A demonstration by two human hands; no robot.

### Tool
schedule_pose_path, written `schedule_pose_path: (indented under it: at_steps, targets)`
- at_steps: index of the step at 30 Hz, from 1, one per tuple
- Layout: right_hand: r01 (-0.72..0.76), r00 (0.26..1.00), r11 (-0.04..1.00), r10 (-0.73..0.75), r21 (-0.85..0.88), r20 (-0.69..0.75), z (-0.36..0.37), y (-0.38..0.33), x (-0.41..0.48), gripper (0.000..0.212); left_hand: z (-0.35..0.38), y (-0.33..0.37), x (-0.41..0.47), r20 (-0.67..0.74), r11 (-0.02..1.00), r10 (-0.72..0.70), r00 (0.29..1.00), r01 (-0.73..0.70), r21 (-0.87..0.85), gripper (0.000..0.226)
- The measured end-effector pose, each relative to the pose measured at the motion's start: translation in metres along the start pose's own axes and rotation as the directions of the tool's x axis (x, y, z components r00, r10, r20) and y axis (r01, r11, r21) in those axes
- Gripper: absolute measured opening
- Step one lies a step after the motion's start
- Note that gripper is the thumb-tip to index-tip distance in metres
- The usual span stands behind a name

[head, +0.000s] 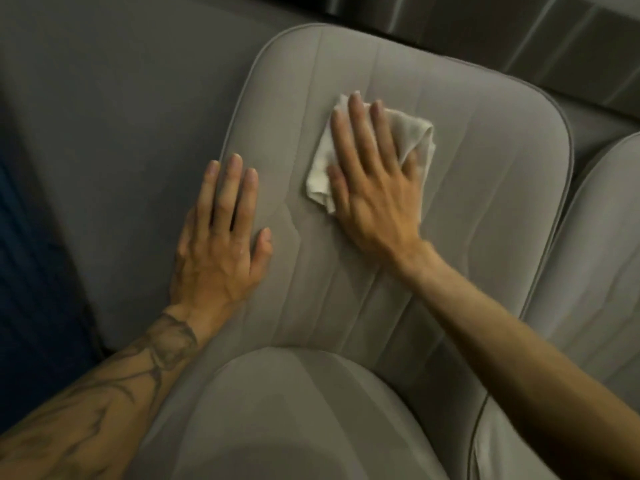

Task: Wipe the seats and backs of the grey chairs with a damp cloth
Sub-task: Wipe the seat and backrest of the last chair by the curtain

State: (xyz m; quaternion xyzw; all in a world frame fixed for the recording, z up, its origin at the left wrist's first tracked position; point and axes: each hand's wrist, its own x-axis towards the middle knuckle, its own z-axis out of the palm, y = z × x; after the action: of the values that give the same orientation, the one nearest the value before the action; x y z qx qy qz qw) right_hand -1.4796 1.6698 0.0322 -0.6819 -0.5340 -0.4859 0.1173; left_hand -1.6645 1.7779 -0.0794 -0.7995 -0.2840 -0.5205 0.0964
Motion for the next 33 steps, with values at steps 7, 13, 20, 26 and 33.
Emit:
schedule_pose_path:
  at_steps: [7,13,20,26,33]
  targets:
    - [-0.281,0.925,0.958,0.286,0.054,-0.251,0.008,-0.008,0.058,0.058,-0.001,0.000,-0.001,-0.011,1.000,0.004,1.000,-0.004,0.003,0.069]
    - [0.036,0.999,0.995,-0.035,0.088,-0.008,0.011,-0.020,-0.010,0.060,-0.002,0.000,0.000,0.001,1.000,0.003,1.000,-0.003,0.006,0.068]
    - [-0.193,0.944,0.978,0.207,0.080,-0.258,0.019,-0.020,0.044,0.058,-0.001,-0.001,0.000,-0.005,1.000,0.011,1.000,-0.011,0.009,0.069]
    - [0.038,0.999,0.988,-0.037,0.152,-0.007,0.020,-0.031,-0.035,0.058,-0.001,0.000,0.000,0.001,1.000,0.002,1.000,-0.002,0.008,0.068]
    - [-0.247,0.922,0.955,0.284,0.164,-0.263,0.018,-0.044,0.062,0.056,0.004,-0.004,0.001,-0.046,0.999,0.040,0.998,-0.042,-0.031,0.067]
